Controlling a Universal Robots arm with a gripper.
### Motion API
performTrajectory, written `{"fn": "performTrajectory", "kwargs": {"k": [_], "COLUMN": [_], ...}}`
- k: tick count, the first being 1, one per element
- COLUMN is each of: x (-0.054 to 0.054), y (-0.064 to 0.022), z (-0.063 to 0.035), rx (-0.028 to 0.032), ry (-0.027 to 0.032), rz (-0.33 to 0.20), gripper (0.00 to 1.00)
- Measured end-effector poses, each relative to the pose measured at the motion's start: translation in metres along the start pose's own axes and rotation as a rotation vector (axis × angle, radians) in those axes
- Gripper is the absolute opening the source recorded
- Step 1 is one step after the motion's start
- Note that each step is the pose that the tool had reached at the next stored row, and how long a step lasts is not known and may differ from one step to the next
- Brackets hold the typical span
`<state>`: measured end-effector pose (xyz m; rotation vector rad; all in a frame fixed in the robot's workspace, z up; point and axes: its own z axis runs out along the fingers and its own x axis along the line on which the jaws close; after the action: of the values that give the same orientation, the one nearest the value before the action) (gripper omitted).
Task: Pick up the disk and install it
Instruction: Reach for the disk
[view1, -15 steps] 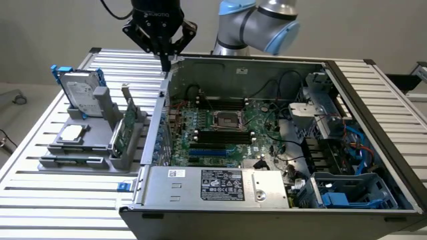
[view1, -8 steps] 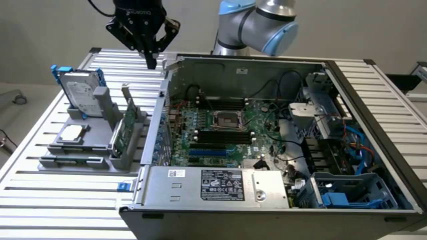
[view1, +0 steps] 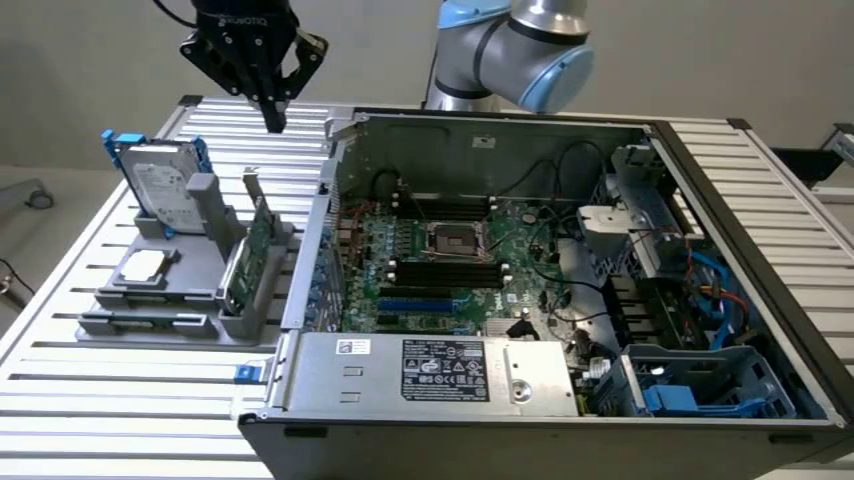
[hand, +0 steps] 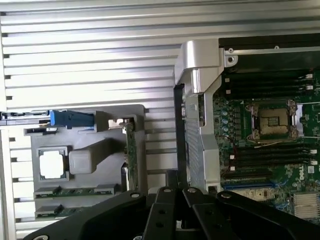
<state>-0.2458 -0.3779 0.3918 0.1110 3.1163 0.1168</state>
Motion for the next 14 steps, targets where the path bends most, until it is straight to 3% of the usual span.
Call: {"fn": "performTrajectory", "kwargs": {"k": [8,14], "x": [0.027,0.053], "y": [0.0048,0.0102], "z": [0.0006,0.0036], "rx": [-0.0163,-0.0208], "ry": [0.0030,0.0031], "rz": [0.000,0.001], "gripper": [0.11,0.11]}}
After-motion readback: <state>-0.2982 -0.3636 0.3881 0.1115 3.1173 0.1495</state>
